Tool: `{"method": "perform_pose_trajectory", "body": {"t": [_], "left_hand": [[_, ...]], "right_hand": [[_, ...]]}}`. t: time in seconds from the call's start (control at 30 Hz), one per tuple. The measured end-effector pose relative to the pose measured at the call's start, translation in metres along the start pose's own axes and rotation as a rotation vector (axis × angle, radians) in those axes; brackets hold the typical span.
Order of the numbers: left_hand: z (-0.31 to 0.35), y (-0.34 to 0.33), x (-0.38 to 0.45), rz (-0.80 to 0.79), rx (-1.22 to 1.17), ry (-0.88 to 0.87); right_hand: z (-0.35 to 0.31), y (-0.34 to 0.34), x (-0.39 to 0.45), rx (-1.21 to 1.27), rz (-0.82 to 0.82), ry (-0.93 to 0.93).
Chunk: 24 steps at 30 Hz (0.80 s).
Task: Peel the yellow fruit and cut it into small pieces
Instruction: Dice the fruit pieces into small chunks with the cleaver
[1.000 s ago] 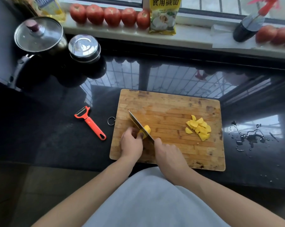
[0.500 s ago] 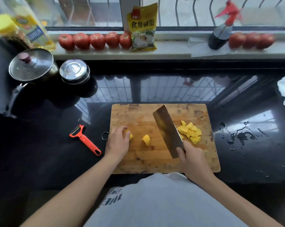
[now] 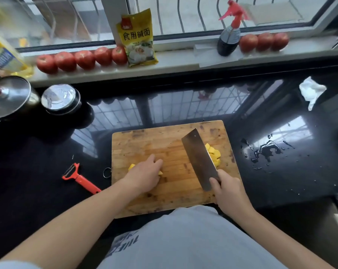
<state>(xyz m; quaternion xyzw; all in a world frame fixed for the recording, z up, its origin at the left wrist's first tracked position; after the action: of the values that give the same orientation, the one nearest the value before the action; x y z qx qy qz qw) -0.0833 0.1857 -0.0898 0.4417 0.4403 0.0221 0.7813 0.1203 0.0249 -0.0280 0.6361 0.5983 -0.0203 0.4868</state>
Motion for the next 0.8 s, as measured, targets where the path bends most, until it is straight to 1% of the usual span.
{"method": "perform_pose_trajectory", "body": {"t": [0.13,0.2,0.27,0.3,0.37,0.43,0.57,0.63,0.67,0.7,0.73,0.77,0.8], "left_hand": [[0.024,-0.013,-0.005,0.134,-0.25,0.145],[0.029,-0.021,-0.01,0.179,-0.437,0.213],[0.031,-0.029,-0.016,0.207,-0.607,0.234],[0.03,-0.033,-0.017,0.235,-0.629,0.21],[0.028,-0.04,-0.021,0.281,-0.537,0.1],[0.025,-0.05,-0.023,0.31,-0.364,-0.035],[0.018,-0.059,-0.029,0.41,-0.031,-0.234],[0.019,-0.061,-0.032,0.423,0.036,-0.307],[0.021,-0.06,-0.033,0.435,0.025,-0.293],[0.023,-0.059,-0.035,0.46,-0.057,-0.227],[0.024,-0.055,-0.039,0.502,-0.231,-0.1],[0.024,-0.052,-0.043,0.533,-0.474,0.073],[0.024,-0.05,-0.047,0.514,-0.739,0.25]], "right_hand": [[-0.001,-0.002,-0.001,-0.083,-0.027,-0.018],[-0.003,-0.004,-0.001,-0.089,-0.053,-0.013],[-0.003,-0.008,0.0,-0.064,-0.083,-0.006],[-0.003,-0.009,0.001,-0.056,-0.094,-0.003],[-0.004,-0.012,0.0,-0.059,-0.109,-0.002],[-0.004,-0.013,0.0,-0.069,-0.12,0.002],[-0.004,-0.012,-0.002,-0.116,-0.148,0.016],[-0.003,-0.013,-0.003,-0.14,-0.168,0.021],[-0.002,-0.014,-0.003,-0.152,-0.18,0.022],[-0.002,-0.015,-0.003,-0.165,-0.192,0.022],[-0.001,-0.016,-0.003,-0.182,-0.203,0.025],[-0.001,-0.017,-0.002,-0.202,-0.215,0.031],[-0.001,-0.018,-0.001,-0.222,-0.224,0.039]]}}
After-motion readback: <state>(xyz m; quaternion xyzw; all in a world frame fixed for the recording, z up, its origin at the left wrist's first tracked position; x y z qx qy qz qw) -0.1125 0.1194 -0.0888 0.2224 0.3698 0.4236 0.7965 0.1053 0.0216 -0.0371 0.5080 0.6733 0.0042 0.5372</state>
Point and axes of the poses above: each hand's wrist, its own x-axis towards the middle knuckle, its own y-axis out of the back of the hand, z = x × y, the point moved 3 cm from there along x, towards the middle knuckle, and after that the axes turned 13 degrees about -z, right-handed, at the moved point
